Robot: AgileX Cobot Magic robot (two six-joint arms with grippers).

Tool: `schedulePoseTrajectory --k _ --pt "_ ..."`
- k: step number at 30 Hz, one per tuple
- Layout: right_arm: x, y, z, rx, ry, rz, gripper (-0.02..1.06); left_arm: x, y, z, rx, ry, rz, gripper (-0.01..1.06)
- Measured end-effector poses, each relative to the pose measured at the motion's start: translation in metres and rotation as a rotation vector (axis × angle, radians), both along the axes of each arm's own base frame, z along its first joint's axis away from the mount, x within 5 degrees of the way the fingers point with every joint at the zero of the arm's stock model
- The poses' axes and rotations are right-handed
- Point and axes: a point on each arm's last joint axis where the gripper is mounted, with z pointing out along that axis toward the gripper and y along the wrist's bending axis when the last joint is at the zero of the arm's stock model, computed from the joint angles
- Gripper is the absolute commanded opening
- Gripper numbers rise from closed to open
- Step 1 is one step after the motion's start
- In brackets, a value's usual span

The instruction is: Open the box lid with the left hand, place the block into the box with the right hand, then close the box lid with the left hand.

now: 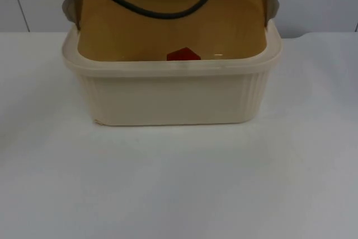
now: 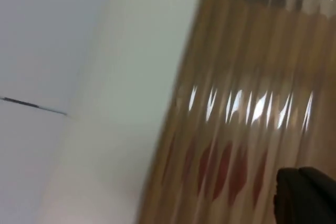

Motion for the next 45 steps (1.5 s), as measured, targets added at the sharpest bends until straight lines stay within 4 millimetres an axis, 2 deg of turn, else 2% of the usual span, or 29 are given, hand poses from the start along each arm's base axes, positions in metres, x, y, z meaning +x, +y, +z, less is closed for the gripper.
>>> schedulePoseTrajectory --k 12,20,24,26,28,33,34,37,39,41,45 --pt "0.0 0.001 0.0 0.029 -0.004 -0.003 1.04 -0.015 0.003 -0.011 0.088 0.174 -0.055 0.0" --pt "0.0 0.001 0.0 0.041 -0.005 -0.003 1.04 -0.016 0.003 -0.015 0.101 0.195 -0.068 0.0" --pt "0.0 0.001 0.0 0.041 -0.005 -0.003 1.04 -0.018 0.004 -0.029 0.105 0.225 -0.064 0.0" --pt "0.0 0.001 0.0 0.041 -0.005 -0.003 1.04 -0.023 0.007 -0.046 0.125 0.266 -0.061 0.0" --pt "0.0 0.001 0.0 0.041 -0.005 -0.003 1.04 -0.026 0.009 -0.055 0.139 0.273 -0.06 0.0" --pt "0.0 0.001 0.0 0.041 -0.005 -0.003 1.04 -0.038 0.014 -0.06 0.135 0.293 -0.052 0.0" --pt "0.0 0.001 0.0 0.041 -0.005 -0.003 1.04 -0.038 0.014 -0.06 0.135 0.293 -0.052 0.0" --pt "0.0 0.001 0.0 0.041 -0.005 -0.003 1.04 -0.056 0.022 -0.056 0.101 0.304 -0.01 0.0" --pt "0.0 0.001 0.0 0.041 -0.005 -0.003 1.04 -0.059 0.024 -0.054 0.092 0.297 0.005 0.0" --pt "0.0 0.001 0.0 0.041 -0.005 -0.003 1.04 -0.072 0.033 -0.039 0.006 0.235 0.105 0.0" --pt "0.0 0.001 0.0 0.041 -0.003 -0.002 1.04 -0.086 0.05 -0.028 -0.08 0.169 0.291 0.0"
